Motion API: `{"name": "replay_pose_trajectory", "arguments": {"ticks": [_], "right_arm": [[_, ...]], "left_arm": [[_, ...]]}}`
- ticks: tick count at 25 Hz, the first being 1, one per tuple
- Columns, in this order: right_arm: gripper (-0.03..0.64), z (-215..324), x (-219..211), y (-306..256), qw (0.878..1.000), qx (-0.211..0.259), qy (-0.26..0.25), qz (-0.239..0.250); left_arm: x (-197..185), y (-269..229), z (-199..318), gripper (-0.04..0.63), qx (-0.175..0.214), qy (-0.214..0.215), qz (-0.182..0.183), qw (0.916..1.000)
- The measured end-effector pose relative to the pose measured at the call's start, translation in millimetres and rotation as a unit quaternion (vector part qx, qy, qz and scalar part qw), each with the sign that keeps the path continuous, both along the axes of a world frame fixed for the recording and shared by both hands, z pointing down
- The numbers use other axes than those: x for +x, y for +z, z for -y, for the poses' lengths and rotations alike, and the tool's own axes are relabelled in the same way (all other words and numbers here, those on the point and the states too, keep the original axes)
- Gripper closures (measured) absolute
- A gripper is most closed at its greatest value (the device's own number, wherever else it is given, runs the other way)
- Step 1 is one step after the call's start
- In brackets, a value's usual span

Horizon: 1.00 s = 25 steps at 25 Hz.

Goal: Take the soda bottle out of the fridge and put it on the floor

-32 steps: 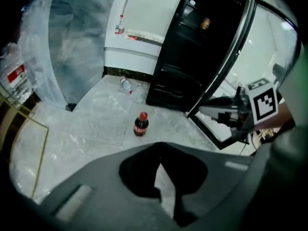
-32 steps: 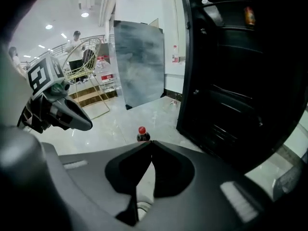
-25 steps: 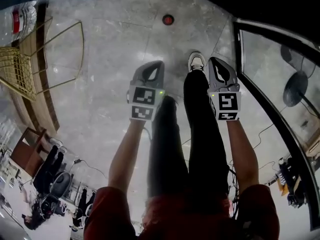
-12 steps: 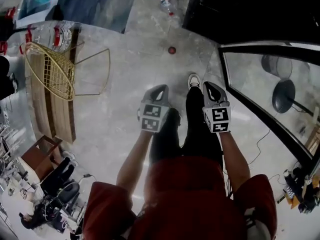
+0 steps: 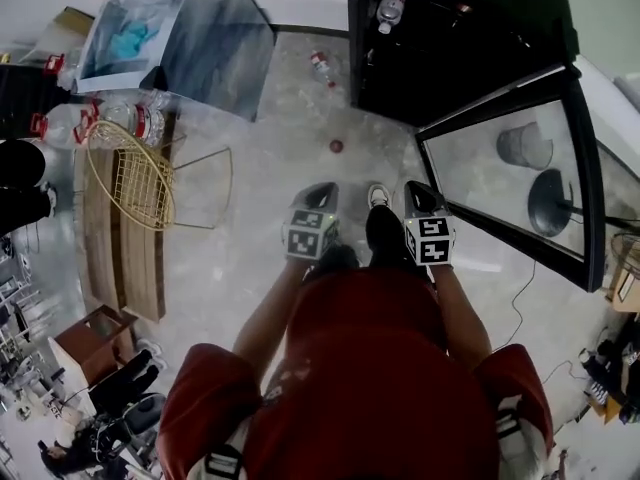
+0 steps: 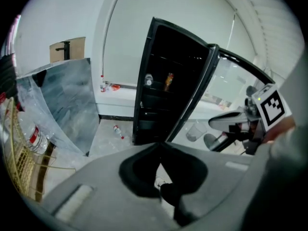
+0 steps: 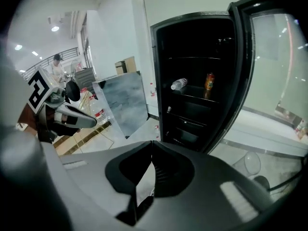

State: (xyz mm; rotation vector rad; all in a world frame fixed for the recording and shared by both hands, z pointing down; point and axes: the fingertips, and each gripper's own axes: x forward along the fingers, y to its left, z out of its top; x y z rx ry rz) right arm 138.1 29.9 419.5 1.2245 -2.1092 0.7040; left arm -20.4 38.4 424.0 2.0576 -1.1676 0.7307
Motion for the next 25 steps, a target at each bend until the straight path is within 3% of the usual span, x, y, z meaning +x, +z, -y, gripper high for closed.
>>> {"name": "replay_pose_trajectory", "arguments": {"ticks": [5, 12, 20, 25], "right_arm": [[0.615, 7.9, 20.0, -17.2, 1.000, -0.019, 0.014, -0.010], [0.615, 16.4, 45.6, -23.0, 0.998, -0.038, 0.049, -0.015], [0.615, 31.6, 48.5, -35.8, 0.992, -0.044, 0.105, 0.044], [0.615, 29.0, 38.7, -36.8, 0.993, -0.050, 0.101, 0.041]], "left_arm": [[7.1, -27.9, 29.1, 0.595, 0.025, -0.019, -0.016, 0.9994], [15.4, -50.3, 40.8, 0.594, 0.048, -0.016, -0.010, 0.9987], [8.3, -63.9, 39.9, 0.595, 0.064, -0.009, 0.000, 0.9979], [-7.5, -66.0, 34.1, 0.595, 0.061, -0.023, 0.004, 0.9979]]}}
